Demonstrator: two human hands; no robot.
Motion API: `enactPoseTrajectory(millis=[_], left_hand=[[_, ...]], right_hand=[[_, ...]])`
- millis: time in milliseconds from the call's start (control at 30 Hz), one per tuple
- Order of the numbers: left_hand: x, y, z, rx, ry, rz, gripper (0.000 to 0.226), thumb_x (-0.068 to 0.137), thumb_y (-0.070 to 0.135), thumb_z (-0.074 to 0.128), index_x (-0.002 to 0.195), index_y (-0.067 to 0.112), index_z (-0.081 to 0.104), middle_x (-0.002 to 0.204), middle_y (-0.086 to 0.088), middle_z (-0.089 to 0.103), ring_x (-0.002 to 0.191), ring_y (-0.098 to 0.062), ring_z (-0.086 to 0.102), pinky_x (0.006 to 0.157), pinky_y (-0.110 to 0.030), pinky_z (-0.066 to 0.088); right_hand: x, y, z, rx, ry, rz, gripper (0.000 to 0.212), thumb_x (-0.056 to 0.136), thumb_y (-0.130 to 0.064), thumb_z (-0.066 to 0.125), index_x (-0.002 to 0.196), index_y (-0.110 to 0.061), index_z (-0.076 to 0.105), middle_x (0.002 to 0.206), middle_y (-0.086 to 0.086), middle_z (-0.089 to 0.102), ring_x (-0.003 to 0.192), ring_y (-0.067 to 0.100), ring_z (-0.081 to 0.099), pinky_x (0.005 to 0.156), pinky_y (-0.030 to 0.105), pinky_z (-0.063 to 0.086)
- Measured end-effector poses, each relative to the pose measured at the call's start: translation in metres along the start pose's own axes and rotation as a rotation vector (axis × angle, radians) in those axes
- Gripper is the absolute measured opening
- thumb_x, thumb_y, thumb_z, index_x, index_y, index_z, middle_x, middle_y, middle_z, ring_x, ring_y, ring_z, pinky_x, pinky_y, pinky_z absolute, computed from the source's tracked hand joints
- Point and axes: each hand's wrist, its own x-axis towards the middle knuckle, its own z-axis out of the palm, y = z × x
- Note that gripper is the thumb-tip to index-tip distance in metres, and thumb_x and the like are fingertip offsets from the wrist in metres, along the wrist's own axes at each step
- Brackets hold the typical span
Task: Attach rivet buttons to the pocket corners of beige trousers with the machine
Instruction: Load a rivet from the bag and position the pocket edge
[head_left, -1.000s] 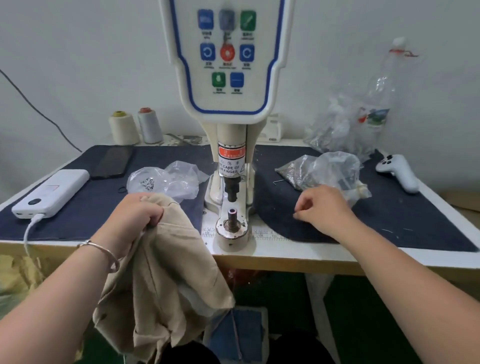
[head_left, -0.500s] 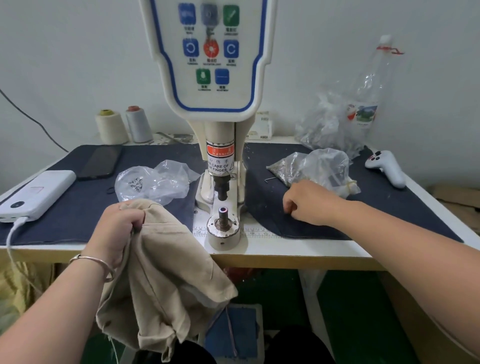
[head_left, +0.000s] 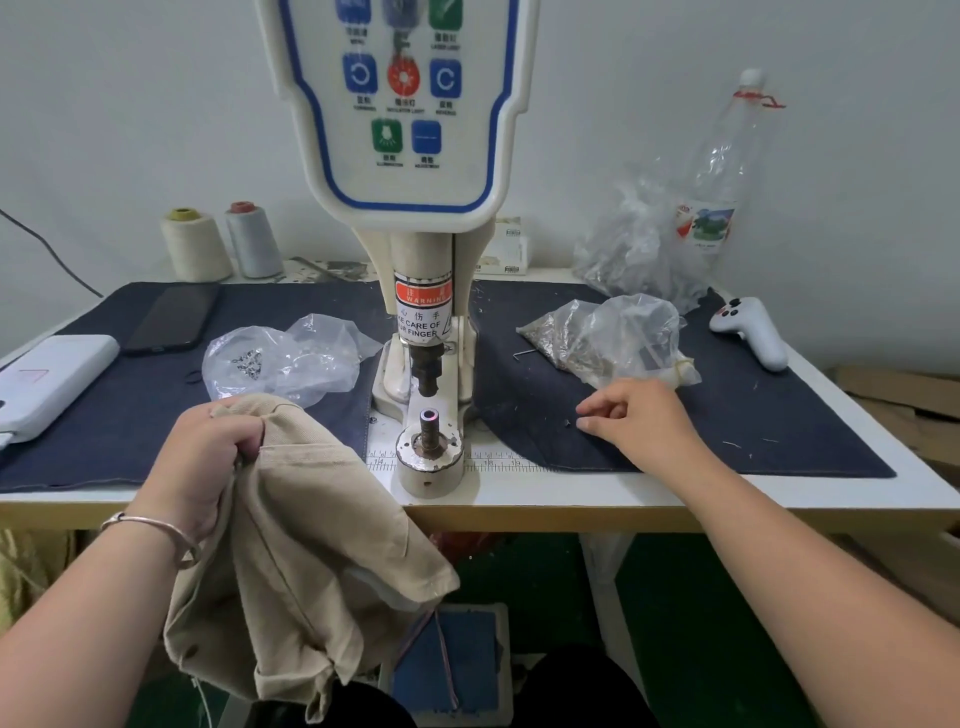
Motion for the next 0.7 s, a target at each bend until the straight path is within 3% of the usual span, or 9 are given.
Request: enactPoseTrajectory(millis=[300,433,700], left_hand=[[-0.001,0.002,0.002,-0.011,-0.012,0.001,0.028,0.038,0.002,0.039,0.044,0.027,0.027,0.048,0.011,0.020,0.045,-0.008,0.016,0.038,-0.022,0.011],[0.000,0.001,0.001,-0.012,-0.014,0.007,0.028,0.038,0.002,0.039,0.044,0.026,0.027,0.048,0.010,0.020,0.046,-0.008,0.015,0.038,-0.021,0.011],[-0.001,0.002,0.002,-0.005,-0.018,0.005,0.029,0.038,0.002,0.039,0.044,0.027,0.026,0.049,0.010,0.019,0.047,-0.009,0.014,0.040,-0.022,0.009]], right_hand=[[0.003,0.002,0.014,-0.087,0.023,-0.019,0.012,0.080,-0.031,0.078,0.092,-0.030,0.076,0.082,-0.015,0.057,0.075,0.005,0.053,0.069,0.025,0.043],[0.003,-0.001,0.016,-0.133,0.021,-0.028,0.003,0.082,-0.030,0.076,0.083,-0.033,0.075,0.082,-0.016,0.056,0.078,0.006,0.055,0.065,0.023,0.041],[0.003,-0.002,0.015,-0.167,0.024,-0.048,0.012,0.085,-0.027,0.074,0.077,-0.035,0.071,0.081,-0.016,0.055,0.072,0.004,0.051,0.058,0.019,0.034]])
